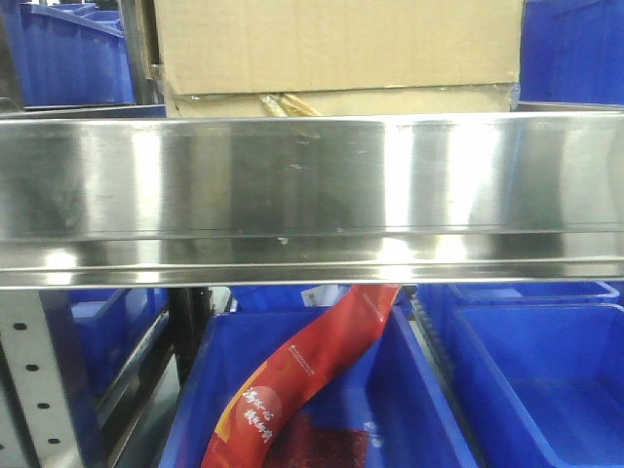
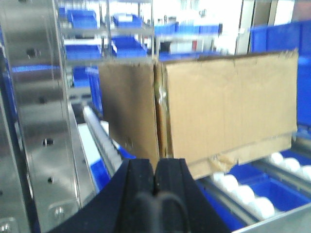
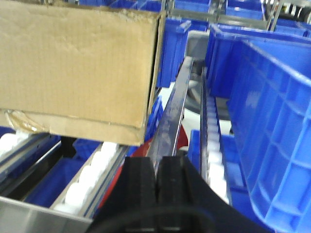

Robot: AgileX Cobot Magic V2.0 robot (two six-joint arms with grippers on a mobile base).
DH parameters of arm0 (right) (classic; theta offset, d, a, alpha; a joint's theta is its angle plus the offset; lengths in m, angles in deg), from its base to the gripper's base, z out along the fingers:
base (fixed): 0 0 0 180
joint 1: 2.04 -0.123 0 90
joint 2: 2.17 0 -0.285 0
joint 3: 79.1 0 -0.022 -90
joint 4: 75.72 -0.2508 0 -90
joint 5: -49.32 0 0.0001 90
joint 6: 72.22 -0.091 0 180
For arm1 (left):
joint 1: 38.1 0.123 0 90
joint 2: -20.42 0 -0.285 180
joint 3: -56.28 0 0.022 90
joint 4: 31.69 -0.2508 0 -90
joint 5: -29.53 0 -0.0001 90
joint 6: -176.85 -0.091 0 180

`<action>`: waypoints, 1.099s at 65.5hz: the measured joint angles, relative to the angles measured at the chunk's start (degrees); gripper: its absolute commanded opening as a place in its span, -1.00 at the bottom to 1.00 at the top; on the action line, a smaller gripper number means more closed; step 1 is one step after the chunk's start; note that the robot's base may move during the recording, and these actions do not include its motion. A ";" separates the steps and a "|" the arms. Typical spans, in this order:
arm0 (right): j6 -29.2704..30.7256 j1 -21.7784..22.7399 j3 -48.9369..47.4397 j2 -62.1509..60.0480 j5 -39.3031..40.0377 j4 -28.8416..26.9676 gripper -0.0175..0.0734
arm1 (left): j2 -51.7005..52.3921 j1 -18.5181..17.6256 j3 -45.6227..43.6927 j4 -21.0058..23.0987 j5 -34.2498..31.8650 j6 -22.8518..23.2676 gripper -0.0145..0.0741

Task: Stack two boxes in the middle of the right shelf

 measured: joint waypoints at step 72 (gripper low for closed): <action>0.00 0.00 0.00 0.01 2.12 0.00 -0.97 | 20.57 19.99 16.39 10.05 1.94 -8.90 -0.92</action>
